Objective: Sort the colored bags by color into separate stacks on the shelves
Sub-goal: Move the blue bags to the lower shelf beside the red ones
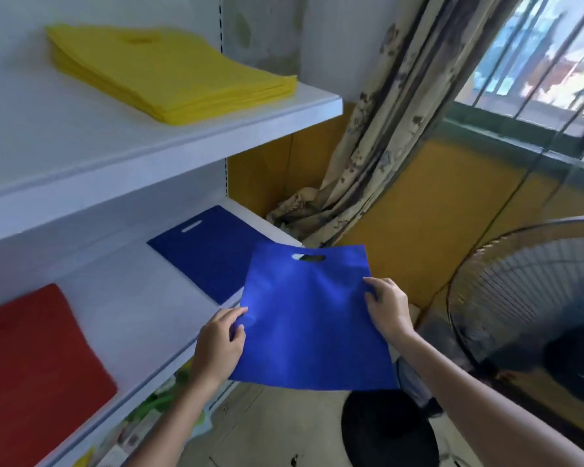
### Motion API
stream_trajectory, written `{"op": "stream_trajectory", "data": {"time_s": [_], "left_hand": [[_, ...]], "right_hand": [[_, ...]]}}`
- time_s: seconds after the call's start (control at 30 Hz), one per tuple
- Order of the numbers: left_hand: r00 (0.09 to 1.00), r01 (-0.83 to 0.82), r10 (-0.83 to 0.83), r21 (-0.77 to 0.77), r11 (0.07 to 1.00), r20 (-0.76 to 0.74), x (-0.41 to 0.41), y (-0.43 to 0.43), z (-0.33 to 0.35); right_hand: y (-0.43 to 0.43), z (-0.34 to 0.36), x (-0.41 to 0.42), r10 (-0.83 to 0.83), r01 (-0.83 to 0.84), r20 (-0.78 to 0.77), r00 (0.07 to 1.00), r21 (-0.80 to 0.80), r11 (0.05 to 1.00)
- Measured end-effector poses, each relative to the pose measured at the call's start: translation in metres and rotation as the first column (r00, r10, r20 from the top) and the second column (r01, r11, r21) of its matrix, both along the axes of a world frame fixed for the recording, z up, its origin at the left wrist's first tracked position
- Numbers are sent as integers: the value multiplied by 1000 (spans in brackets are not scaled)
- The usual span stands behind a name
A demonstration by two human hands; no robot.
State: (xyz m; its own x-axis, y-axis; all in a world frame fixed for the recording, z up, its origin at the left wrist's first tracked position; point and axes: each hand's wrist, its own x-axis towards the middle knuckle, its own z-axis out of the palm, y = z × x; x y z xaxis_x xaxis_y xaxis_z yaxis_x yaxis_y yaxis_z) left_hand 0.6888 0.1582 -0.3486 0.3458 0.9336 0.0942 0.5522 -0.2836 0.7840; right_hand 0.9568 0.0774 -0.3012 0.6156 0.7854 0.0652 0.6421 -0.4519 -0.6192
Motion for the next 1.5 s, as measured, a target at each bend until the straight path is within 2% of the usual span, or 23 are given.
{"op": "stream_trajectory", "data": {"time_s": [0.17, 0.4, 0.6, 0.8, 0.93, 1.07, 1.1, 1.27, 1.37, 1.43, 1.5], "left_hand": [[995, -93, 93, -9, 996, 33, 20, 36, -30], [934, -355, 357, 74, 932, -10, 14, 90, -55], [832, -526, 534, 89, 846, -149, 17, 116, -72], [783, -588, 589, 70, 806, -202, 14, 151, -86], [801, -574, 555, -23, 819, -224, 21, 166, -107], [775, -594, 548, -67, 802, -314, 33, 172, -124], [761, -614, 564, -73, 786, -319, 37, 171, -124], [720, -668, 608, -97, 738, -334, 52, 166, -117], [709, -679, 612, -104, 727, -351, 55, 163, -113], [707, -681, 614, -102, 725, -351, 55, 161, -111], [698, -697, 642, -96, 711, -317, 55, 155, -107]], "right_hand": [[52, -40, 23, 39, -39, -4, 999, -47, 998], [180, -89, 26, 286, -287, -48, 957, -17, 958], [280, -108, 23, 534, -538, -78, 842, -42, 842], [359, -128, 8, 724, -724, 68, 687, -29, 689], [393, -140, 5, 746, -741, 106, 657, -91, 665], [405, -160, 7, 758, -670, 253, 601, -358, 650], [404, -161, 6, 752, -647, 284, 595, -385, 658], [398, -165, 7, 791, -710, 253, 558, -347, 612], [398, -165, 10, 810, -714, 240, 535, -384, 585], [396, -161, 8, 798, -695, 243, 552, -394, 601], [388, -155, 4, 770, -711, 284, 571, -298, 637]]}}
